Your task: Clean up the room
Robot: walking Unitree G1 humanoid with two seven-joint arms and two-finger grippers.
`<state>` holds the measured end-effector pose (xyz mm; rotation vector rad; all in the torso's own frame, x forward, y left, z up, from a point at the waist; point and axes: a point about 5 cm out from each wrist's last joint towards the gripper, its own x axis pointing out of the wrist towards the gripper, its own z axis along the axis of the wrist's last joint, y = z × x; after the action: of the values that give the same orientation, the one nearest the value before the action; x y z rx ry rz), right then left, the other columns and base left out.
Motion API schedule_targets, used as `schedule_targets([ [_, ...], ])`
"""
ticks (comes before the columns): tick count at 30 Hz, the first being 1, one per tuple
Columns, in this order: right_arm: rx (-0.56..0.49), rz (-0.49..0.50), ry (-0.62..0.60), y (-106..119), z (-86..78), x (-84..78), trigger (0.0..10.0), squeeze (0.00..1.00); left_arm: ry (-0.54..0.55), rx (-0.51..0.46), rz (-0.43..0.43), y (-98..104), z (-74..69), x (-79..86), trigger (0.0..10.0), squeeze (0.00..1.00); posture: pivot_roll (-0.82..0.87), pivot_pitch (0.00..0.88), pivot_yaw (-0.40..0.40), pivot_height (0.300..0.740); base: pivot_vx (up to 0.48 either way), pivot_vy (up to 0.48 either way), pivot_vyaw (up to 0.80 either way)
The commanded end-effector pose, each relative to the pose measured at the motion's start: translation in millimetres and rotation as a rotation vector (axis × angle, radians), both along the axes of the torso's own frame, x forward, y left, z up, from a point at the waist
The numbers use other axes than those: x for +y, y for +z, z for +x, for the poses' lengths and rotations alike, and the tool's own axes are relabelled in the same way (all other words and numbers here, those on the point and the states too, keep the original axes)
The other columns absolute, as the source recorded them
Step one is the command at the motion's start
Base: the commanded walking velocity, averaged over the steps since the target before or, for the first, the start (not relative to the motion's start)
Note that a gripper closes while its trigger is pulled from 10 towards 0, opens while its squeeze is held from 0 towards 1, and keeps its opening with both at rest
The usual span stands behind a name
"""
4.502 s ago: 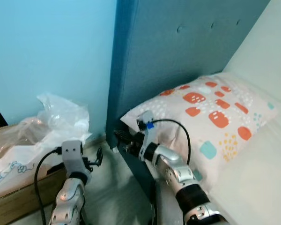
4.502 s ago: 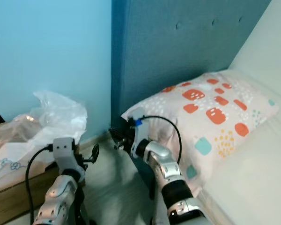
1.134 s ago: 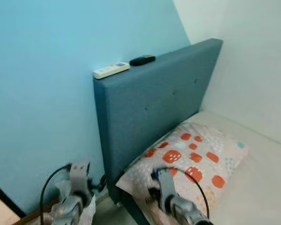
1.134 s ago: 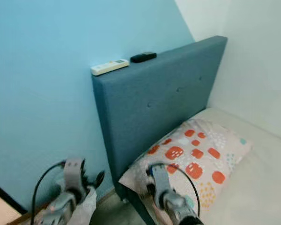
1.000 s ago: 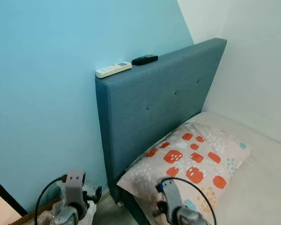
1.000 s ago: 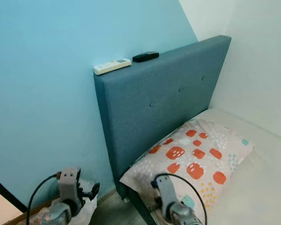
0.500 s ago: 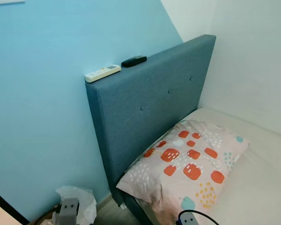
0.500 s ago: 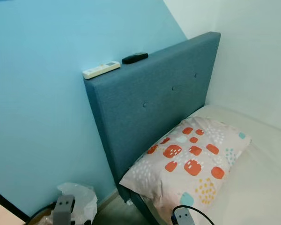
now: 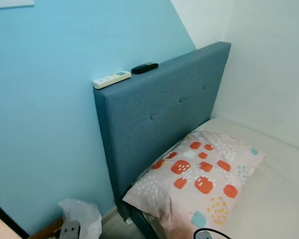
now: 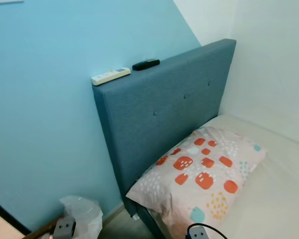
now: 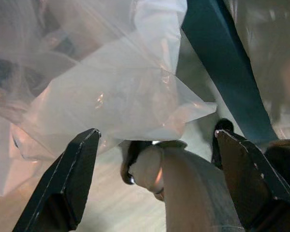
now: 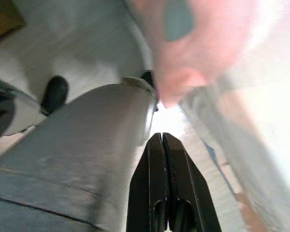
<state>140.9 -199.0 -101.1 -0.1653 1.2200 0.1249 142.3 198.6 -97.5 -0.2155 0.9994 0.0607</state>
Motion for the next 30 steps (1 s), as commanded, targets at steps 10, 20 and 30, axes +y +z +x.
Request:
schedule_targets([
  [10, -0.039, 0.014, 0.104, 3, 14.8, 17.1, 10.0, 0.00, 0.111, -0.019, -0.045, 1, 2.5, 2.6, 10.0, 0.00, 0.06, 0.000, -0.086, 0.740, 0.000, -0.095, 0.00],
  [20, -0.036, 0.009, 0.122, 4, 15.6, 17.8, 10.0, 0.00, 0.121, -0.019, -0.045, 2, 5.8, -0.3, 10.0, 0.00, 0.05, 0.000, -0.075, 0.740, 0.000, 0.000, 0.00],
  [30, -0.010, -0.004, 0.115, -1, 3.0, 13.7, 10.0, 0.00, 0.111, 0.021, -0.013, 0, 1.4, 3.9, 10.0, 0.00, 0.04, 0.000, -0.068, 0.740, -0.142, 0.000, 0.00],
])
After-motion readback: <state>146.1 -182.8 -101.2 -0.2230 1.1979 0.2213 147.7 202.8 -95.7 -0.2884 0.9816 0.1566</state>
